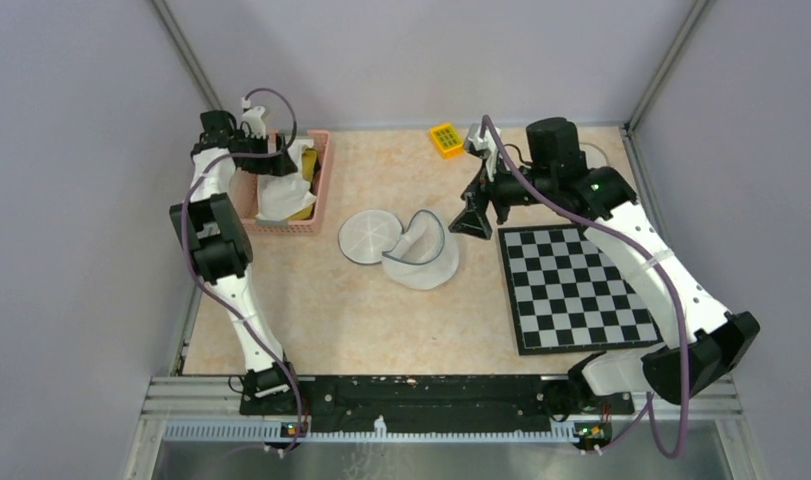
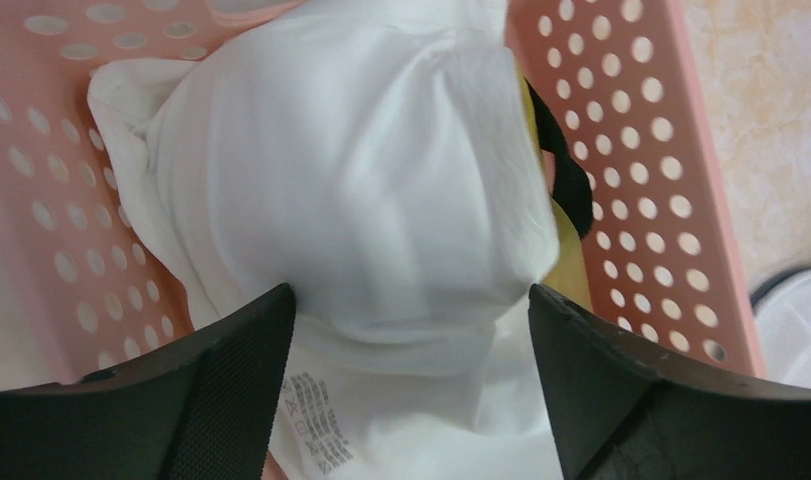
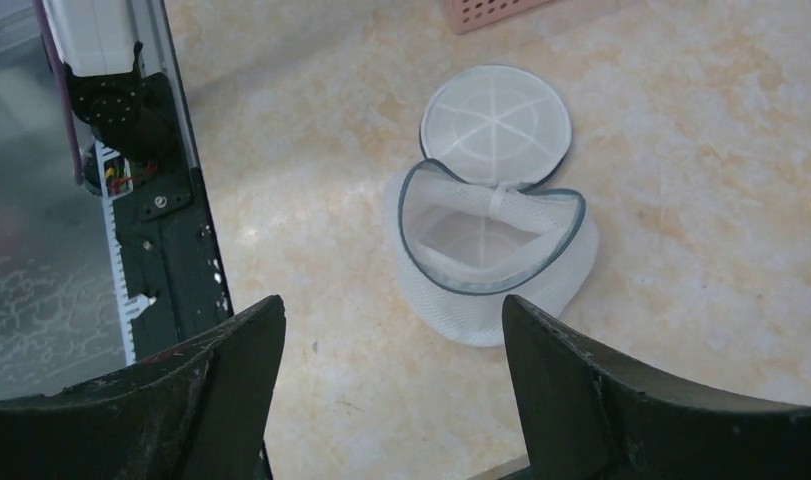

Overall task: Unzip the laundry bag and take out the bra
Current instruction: Place the bra in the bin, then close the laundry bag at the center of the board, then move the laundry bag to the center of the board.

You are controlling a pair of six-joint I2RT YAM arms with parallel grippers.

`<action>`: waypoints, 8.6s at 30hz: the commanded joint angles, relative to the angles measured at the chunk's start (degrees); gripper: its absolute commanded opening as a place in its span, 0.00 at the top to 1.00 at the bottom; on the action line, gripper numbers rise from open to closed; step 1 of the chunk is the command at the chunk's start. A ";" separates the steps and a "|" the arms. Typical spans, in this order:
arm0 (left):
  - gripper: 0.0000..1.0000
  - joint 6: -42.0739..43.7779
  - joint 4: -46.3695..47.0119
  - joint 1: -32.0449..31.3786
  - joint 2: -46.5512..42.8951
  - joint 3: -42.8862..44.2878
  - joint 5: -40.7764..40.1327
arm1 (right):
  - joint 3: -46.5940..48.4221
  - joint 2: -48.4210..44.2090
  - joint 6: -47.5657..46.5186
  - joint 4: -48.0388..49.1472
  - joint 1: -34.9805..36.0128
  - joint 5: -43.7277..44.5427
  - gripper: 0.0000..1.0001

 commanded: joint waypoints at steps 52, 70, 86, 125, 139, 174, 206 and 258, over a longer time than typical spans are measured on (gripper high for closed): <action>0.08 -17.94 15.49 -30.44 -39.00 -54.34 -29.72 | -25.72 24.64 34.96 34.43 -2.63 16.53 0.61; 0.44 -18.00 17.98 -30.52 -30.78 -51.04 -34.02 | -26.59 24.94 33.08 32.85 -5.00 18.12 0.62; 1.00 -19.39 14.76 -31.56 -31.17 -46.00 -34.03 | -27.76 24.23 35.27 36.24 -4.98 10.52 0.62; 1.00 -0.05 15.50 -56.11 -42.75 -39.47 -42.91 | -35.10 18.89 42.06 36.82 -13.85 -5.61 0.39; 1.00 2.62 13.16 -57.82 -42.98 -39.95 -19.99 | -33.83 29.72 47.25 47.03 -12.73 -7.05 0.66; 0.82 0.73 22.41 -64.37 -30.21 -47.57 -10.45 | -33.75 33.88 51.18 52.71 -12.73 -8.69 1.00; 0.10 -12.21 24.07 -54.53 -25.01 -42.86 -25.00 | -28.84 33.05 44.18 46.16 -12.60 -6.95 1.00; 0.09 44.33 -8.08 -7.21 -43.01 -71.98 -28.32 | -20.07 9.52 29.38 25.06 -25.54 -6.59 0.17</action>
